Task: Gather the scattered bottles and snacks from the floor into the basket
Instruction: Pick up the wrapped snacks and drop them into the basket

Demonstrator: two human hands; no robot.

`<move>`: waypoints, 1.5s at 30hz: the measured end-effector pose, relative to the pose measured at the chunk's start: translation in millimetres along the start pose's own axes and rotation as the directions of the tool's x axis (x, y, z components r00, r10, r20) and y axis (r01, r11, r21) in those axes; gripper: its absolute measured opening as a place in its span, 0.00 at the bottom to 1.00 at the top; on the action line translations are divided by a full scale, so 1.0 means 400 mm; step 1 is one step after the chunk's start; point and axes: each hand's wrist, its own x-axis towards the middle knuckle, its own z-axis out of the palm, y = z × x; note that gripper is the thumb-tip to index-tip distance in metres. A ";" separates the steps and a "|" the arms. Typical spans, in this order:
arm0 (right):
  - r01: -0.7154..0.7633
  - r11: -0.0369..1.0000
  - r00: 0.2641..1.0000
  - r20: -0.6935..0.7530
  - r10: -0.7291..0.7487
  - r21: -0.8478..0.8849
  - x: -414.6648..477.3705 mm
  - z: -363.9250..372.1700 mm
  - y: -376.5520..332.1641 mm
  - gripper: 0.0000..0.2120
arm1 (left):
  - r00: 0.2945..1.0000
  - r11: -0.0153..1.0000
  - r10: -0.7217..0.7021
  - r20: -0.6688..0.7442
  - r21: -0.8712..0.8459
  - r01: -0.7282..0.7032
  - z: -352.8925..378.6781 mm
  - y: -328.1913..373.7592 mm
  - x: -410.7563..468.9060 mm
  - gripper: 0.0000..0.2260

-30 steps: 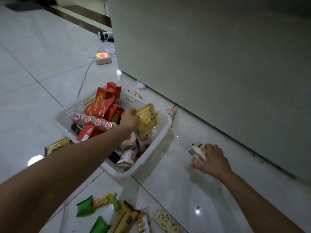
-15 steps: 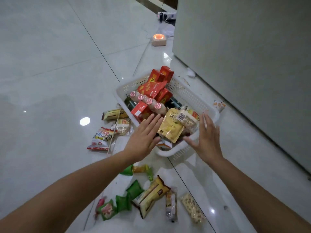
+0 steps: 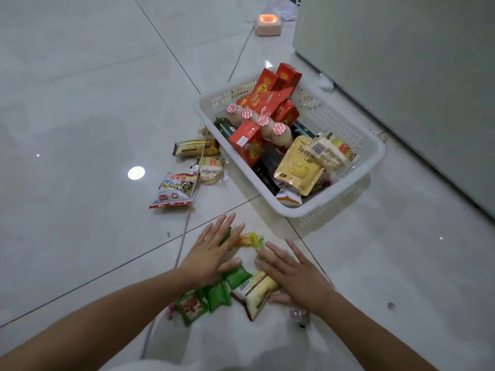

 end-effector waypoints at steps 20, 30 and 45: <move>-0.848 0.325 0.355 -0.008 0.935 0.418 -0.161 -0.159 0.125 0.19 | 0.996 0.992 0.060 0.063 -0.114 -0.052 0.062 0.097 0.071 0.36; -0.855 0.250 0.238 -0.083 0.968 0.455 -0.176 -0.232 0.226 0.21 | 0.969 0.961 0.248 0.014 -0.129 -0.244 0.055 0.154 0.066 0.33; -0.772 0.444 0.418 -0.162 0.894 0.456 0.067 -0.321 0.311 0.23 | 0.982 0.988 0.146 -0.119 -0.034 -0.151 0.128 0.056 -0.216 0.30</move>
